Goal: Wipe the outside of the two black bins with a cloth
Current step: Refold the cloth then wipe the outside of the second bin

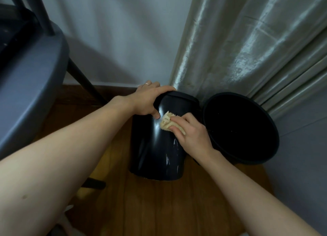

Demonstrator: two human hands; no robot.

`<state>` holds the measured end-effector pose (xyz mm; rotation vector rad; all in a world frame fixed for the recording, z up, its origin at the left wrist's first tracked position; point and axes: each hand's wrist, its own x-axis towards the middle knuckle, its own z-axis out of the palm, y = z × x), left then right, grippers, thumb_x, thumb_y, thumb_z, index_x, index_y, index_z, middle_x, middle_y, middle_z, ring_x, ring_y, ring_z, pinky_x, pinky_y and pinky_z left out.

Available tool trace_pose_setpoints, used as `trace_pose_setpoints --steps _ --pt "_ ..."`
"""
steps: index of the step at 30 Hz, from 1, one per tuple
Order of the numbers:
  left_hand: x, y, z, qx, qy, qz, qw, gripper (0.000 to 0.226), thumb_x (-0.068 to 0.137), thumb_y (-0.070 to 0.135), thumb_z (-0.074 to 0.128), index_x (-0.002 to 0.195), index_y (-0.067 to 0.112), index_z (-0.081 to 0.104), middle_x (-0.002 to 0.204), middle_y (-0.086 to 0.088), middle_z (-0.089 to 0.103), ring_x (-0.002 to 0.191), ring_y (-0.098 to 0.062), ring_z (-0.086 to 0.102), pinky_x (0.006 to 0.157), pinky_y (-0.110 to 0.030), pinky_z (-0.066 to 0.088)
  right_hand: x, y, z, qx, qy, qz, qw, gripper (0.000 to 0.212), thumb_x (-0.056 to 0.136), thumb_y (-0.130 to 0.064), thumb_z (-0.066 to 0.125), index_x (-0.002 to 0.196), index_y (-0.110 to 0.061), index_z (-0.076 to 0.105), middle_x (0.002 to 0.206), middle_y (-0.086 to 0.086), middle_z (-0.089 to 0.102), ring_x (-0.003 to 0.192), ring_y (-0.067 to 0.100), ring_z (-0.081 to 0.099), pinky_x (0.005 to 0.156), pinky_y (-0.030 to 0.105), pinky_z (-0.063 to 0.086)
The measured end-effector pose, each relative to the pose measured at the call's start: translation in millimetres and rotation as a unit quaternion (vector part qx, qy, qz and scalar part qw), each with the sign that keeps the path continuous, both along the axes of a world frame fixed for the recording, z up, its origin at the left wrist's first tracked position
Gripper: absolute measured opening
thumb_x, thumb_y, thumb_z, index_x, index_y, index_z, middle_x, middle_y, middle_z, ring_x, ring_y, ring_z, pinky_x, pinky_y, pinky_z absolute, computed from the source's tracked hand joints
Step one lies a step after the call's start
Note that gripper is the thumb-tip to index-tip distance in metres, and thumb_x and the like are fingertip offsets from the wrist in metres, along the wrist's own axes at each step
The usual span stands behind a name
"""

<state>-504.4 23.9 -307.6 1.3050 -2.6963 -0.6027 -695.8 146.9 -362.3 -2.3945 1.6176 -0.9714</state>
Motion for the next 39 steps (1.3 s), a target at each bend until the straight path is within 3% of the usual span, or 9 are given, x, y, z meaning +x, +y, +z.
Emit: trace_pose_setpoints --steps 6,10,12,19,25,31,39 --pt "0.7 0.1 0.0 0.002 -0.003 -0.001 1.0 0.101 0.066 0.027 0.087 0.146 0.041 0.028 0.119 -0.006 0.045 0.113 -0.029 0.036 0.099 -0.043 0.031 -3.2 19.9 -8.3 0.011 0.1 0.116 0.988 0.024 0.091 -0.03 0.061 0.113 -0.02 0.065 0.093 0.004 0.055 0.074 0.02 0.059 0.052 0.038 0.054" --pt "0.0 -0.6 0.2 -0.001 -0.012 -0.003 1.0 0.101 0.068 0.03 0.086 0.148 0.041 0.025 0.121 -0.007 0.045 0.114 -0.03 0.036 0.098 -0.043 0.031 2.6 2.5 4.6 0.006 0.034 -0.018 0.999 0.031 0.092 -0.036 0.054 0.116 -0.019 0.064 0.094 0.004 0.054 0.074 0.023 0.059 0.055 0.04 0.055" --pt "-0.3 -1.2 0.3 0.0 -0.016 -0.005 1.0 0.102 0.067 0.03 0.086 0.148 0.042 0.025 0.122 -0.007 0.045 0.114 -0.03 0.037 0.098 -0.043 0.031 3.8 6.6 1.7 -0.003 0.026 -0.025 0.999 0.031 0.092 -0.035 0.056 0.117 -0.018 0.064 0.095 0.004 0.054 0.073 0.021 0.059 0.056 0.037 0.054" --pt "-0.6 -2.9 1.5 0.01 -0.009 -0.006 1.0 0.1 0.067 0.028 0.086 0.147 0.042 0.028 0.117 -0.008 0.046 0.111 -0.029 0.037 0.097 -0.041 0.033 -6.9 55.2 -24.0 0.014 0.138 0.164 0.977 0.017 0.092 -0.028 0.062 0.105 -0.019 0.067 0.09 0.001 0.055 0.072 0.014 0.057 0.045 0.031 0.051" --pt "2.4 -1.6 2.2 0.01 -0.006 0.003 1.0 0.101 0.068 0.027 0.086 0.147 0.043 0.027 0.116 -0.008 0.045 0.111 -0.029 0.037 0.096 -0.041 0.033 1.4 28.6 -6.7 0.014 0.038 -0.018 0.999 0.027 0.092 -0.031 0.062 0.115 -0.017 0.065 0.094 0.001 0.055 0.072 0.016 0.058 0.053 0.035 0.054" --pt "2.3 -3.4 3.0 0.014 -0.005 -0.003 1.0 0.099 0.069 0.027 0.086 0.147 0.044 0.027 0.109 -0.002 0.04 0.109 -0.026 0.036 0.091 -0.037 0.032 -7.6 67.4 -32.7 0.041 0.103 0.134 0.985 0.02 0.091 -0.03 0.063 0.108 -0.019 0.066 0.091 0.0 0.054 0.071 0.012 0.056 0.048 0.029 0.053" --pt "3.8 -7.4 4.8 -0.011 0.001 0.007 1.0 0.098 0.067 0.028 0.086 0.144 0.045 0.029 0.106 0.001 0.037 0.11 -0.027 0.037 0.091 -0.038 0.032 -9.1 57.5 -31.8 0.042 0.109 0.125 0.985 0.023 0.092 -0.033 0.062 0.111 -0.02 0.066 0.091 -0.001 0.055 0.073 0.011 0.057 0.048 0.029 0.052"
